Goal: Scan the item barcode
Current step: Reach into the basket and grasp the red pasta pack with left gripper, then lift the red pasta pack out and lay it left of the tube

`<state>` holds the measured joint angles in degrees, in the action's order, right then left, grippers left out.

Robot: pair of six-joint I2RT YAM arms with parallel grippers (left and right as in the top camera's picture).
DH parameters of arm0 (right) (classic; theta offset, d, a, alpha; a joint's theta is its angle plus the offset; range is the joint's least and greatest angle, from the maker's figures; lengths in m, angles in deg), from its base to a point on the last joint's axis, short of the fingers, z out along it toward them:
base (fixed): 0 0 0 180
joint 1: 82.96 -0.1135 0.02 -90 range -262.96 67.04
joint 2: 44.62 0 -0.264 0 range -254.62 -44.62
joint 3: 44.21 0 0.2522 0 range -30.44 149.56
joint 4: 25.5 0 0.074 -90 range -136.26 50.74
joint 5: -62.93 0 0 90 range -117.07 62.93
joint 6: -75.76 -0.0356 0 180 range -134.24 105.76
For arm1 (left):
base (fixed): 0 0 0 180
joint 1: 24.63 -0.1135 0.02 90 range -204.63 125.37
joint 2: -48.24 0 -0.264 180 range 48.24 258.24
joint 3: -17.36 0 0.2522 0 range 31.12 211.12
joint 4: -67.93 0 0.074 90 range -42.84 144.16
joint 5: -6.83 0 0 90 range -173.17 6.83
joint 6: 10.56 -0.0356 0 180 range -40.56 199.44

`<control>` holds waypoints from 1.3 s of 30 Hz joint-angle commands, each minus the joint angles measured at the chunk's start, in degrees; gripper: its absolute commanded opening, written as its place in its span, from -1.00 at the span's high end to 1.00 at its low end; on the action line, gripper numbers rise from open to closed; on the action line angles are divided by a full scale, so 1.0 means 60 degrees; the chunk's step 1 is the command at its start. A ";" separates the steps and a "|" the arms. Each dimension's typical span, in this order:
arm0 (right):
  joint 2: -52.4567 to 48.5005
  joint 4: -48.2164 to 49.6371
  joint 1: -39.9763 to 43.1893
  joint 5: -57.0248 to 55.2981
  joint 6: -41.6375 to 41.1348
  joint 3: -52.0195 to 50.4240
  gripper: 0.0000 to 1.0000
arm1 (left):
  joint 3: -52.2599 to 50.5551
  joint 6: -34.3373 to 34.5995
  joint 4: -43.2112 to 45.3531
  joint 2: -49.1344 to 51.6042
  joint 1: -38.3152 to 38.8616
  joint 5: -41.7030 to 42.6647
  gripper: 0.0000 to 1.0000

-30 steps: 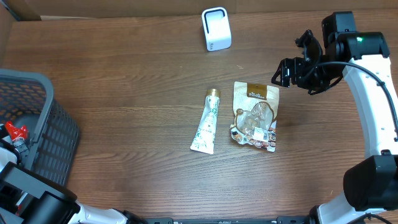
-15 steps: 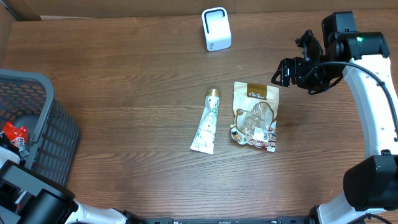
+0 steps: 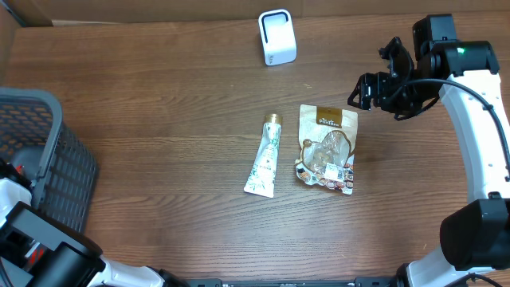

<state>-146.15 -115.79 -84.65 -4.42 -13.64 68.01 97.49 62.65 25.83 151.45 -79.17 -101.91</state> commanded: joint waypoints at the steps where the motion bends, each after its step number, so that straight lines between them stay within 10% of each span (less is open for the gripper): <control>1: -0.0047 0.0044 -0.0036 0.0055 -0.0025 -0.0044 -0.75 | 0.0423 0.0878 -0.0069 -0.0696 0.0164 0.1158 0.92; 26: -0.0047 -0.0204 -0.0040 0.0051 -0.0022 -0.0044 -0.75 | 0.3075 -0.0168 -0.0091 -0.5016 0.1027 0.3391 0.92; 39: -0.0047 -0.0204 -0.0036 -0.0346 -0.0022 -0.0044 -0.75 | 0.3322 0.2317 -0.2681 -0.7406 0.6382 0.3453 0.92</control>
<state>-146.15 -117.06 -84.67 -5.75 -13.64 68.01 114.86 67.39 11.62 109.25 -47.87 -81.10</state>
